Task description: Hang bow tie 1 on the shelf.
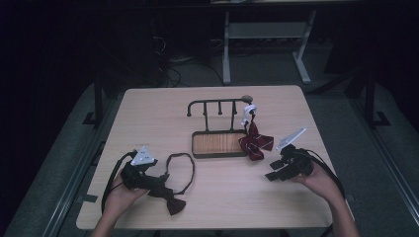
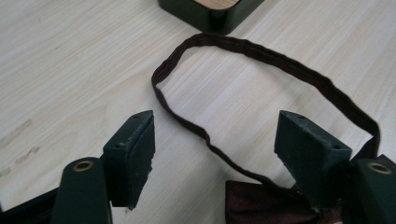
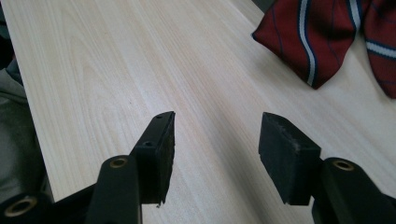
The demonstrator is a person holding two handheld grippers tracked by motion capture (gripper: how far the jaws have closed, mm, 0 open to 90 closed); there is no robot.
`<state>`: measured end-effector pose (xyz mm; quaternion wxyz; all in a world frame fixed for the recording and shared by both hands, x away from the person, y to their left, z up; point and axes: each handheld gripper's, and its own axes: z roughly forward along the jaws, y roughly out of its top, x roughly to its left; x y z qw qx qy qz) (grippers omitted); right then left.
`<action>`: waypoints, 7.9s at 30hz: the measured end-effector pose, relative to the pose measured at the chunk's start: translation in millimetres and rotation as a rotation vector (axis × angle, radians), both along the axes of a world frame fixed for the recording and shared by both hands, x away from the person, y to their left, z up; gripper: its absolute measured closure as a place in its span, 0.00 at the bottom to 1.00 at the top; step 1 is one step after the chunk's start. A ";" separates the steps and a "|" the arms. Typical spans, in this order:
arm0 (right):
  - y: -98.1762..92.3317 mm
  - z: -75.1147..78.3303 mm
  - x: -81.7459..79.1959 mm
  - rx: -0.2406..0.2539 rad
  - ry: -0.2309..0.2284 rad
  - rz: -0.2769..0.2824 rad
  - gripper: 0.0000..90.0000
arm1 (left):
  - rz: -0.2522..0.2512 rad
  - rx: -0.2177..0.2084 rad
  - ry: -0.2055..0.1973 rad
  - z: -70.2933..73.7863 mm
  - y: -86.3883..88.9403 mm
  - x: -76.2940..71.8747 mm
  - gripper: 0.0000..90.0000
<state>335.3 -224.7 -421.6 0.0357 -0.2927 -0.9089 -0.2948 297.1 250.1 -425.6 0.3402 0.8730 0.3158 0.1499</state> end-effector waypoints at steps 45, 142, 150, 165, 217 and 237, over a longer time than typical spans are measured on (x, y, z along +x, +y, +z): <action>-16.0 1.0 -11.7 0.035 -0.036 -0.026 0.45 | -0.014 0.314 0.263 -6.9 -41.7 101.0 0.72; -30.7 6.5 -6.6 0.072 -0.060 -0.066 0.45 | -0.300 0.190 0.236 98.8 -32.4 58.6 1.00; -31.8 8.4 -7.7 0.073 -0.059 -0.073 0.44 | -0.319 0.193 0.224 109.4 -35.7 57.1 1.00; -32.8 7.9 -5.9 0.078 -0.061 -0.070 0.44 | -0.336 0.197 0.208 124.2 -39.3 59.8 1.00; -35.4 7.3 -5.2 0.081 -0.063 -0.068 0.45 | -0.320 0.215 0.171 167.6 -60.7 91.3 1.00; -39.7 10.3 -6.4 0.092 -0.079 -0.074 0.45 | -0.274 0.202 0.169 176.9 -60.4 110.3 1.00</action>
